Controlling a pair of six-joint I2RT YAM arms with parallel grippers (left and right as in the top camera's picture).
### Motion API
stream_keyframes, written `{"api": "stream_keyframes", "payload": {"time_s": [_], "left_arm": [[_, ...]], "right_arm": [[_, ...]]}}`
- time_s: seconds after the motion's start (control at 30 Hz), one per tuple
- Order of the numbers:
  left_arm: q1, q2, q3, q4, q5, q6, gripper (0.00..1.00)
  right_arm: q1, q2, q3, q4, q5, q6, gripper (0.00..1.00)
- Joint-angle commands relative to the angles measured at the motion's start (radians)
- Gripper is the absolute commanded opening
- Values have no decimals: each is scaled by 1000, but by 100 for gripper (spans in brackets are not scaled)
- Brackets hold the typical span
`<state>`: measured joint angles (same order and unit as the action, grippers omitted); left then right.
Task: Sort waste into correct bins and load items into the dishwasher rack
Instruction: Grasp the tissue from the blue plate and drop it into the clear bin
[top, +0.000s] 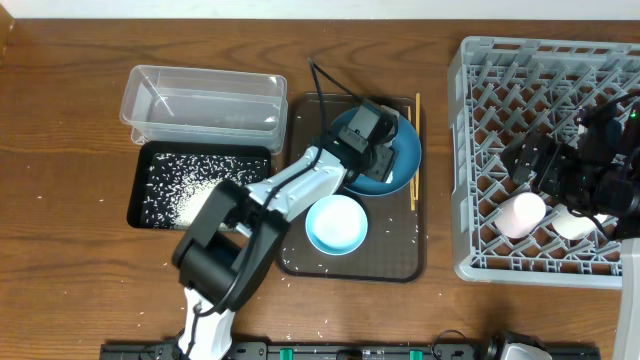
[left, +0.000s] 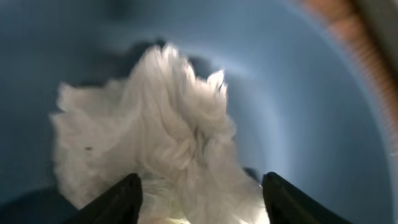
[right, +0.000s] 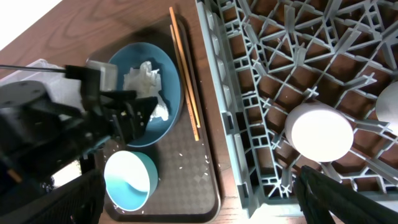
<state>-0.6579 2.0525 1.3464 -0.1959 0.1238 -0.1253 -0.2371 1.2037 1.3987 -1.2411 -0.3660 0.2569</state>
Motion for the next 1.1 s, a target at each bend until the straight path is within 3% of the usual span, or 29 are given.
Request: {"api": "stream_keyframes", "payload": {"time_s": [0.0,0.07,0.17,0.23,0.27,0.57,0.73,0.83,0.93,1.0,1.07], "left_arm": [[-10,48,3,-11,-3,16,56],[-16,57,3,-15,0,15,47],[-21,41,16,-16,0,-23,19],[-19,8,32,-23,-1,-41,7],[-16,-23,43,-28,0,-55,6],[93,-348,61,-88,-61,-59,6],[251,-391,61,-158,-170,-31,6],[352,-344,58,-161,-158,-25,6],[418,-256,58,-157,-159,-20,17],[441,-217,58,-140,-159,-2,40],[457,-199,59,-123,-149,-3,46]], "right_arm": [[20,1,7,-2,0,8,96],[20,1,7,-3,0,8,95],[20,1,7,-9,0,8,95],[20,1,7,-10,0,8,95],[20,1,7,-9,0,8,95],[20,1,7,-8,0,8,95],[20,1,7,-8,0,8,96],[20,1,7,-5,0,8,96],[20,1,7,-5,0,8,96],[20,1,7,-9,0,8,96],[20,1,7,-10,0,8,95]]}}
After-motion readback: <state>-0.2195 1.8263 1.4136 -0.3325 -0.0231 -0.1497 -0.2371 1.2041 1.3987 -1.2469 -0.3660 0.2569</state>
